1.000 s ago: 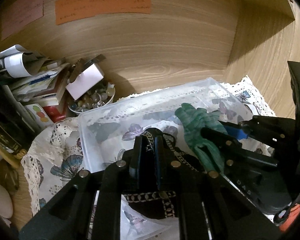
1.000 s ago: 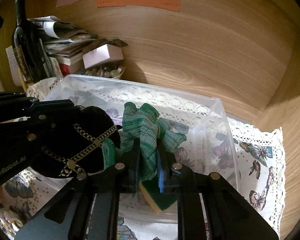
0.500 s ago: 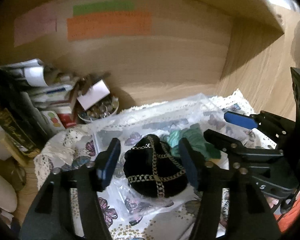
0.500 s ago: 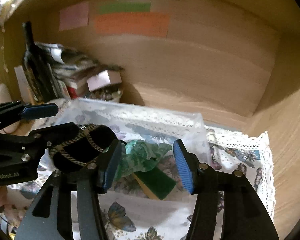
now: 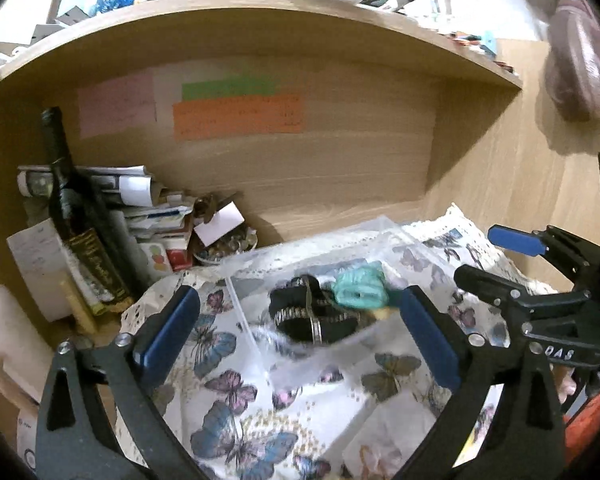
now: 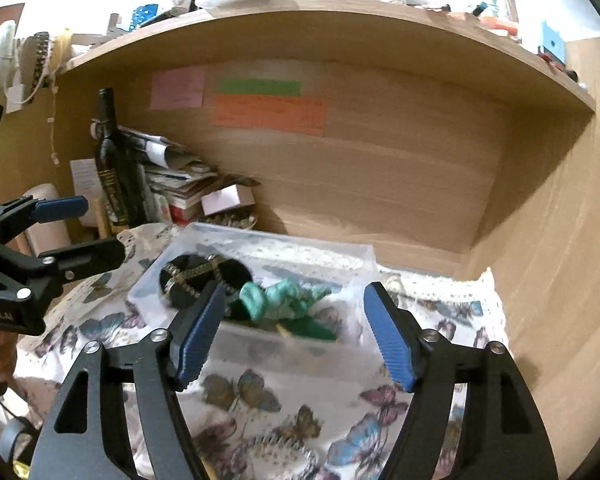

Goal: Organize soft objects
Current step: 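Grasp the floral scrunchie with left tool while right tool grasps yellow ball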

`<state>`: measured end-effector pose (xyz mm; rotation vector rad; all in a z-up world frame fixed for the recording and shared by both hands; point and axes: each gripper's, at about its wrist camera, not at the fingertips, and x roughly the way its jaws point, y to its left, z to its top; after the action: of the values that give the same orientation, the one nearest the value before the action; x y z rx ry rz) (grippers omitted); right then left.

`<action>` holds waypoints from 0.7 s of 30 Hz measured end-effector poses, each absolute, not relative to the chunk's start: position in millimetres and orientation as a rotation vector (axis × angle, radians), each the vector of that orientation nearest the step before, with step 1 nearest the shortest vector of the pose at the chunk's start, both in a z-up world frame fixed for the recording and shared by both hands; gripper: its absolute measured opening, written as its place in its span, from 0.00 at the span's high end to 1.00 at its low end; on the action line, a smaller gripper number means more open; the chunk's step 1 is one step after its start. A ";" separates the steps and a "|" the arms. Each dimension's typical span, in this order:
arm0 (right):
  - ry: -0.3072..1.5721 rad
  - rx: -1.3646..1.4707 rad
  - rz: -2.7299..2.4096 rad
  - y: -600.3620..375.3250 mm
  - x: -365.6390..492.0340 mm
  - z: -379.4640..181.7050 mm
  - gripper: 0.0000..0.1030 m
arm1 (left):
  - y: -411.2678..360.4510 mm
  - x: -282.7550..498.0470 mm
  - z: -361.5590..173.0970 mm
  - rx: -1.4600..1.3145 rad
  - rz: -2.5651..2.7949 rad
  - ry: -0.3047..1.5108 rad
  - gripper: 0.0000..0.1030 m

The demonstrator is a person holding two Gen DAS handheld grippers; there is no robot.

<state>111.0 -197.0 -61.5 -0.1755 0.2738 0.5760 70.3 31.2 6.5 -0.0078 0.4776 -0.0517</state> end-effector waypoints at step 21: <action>0.510 -0.121 0.654 -199.4 71.9 -157.8 0.33 | 55.4 10.7 -96.0 -0.037 -0.008 0.716 0.01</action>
<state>71.9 -199.4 -157.8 -0.1214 0.5095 0.6540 10.7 55.4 -96.0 -0.0373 0.7155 -0.0077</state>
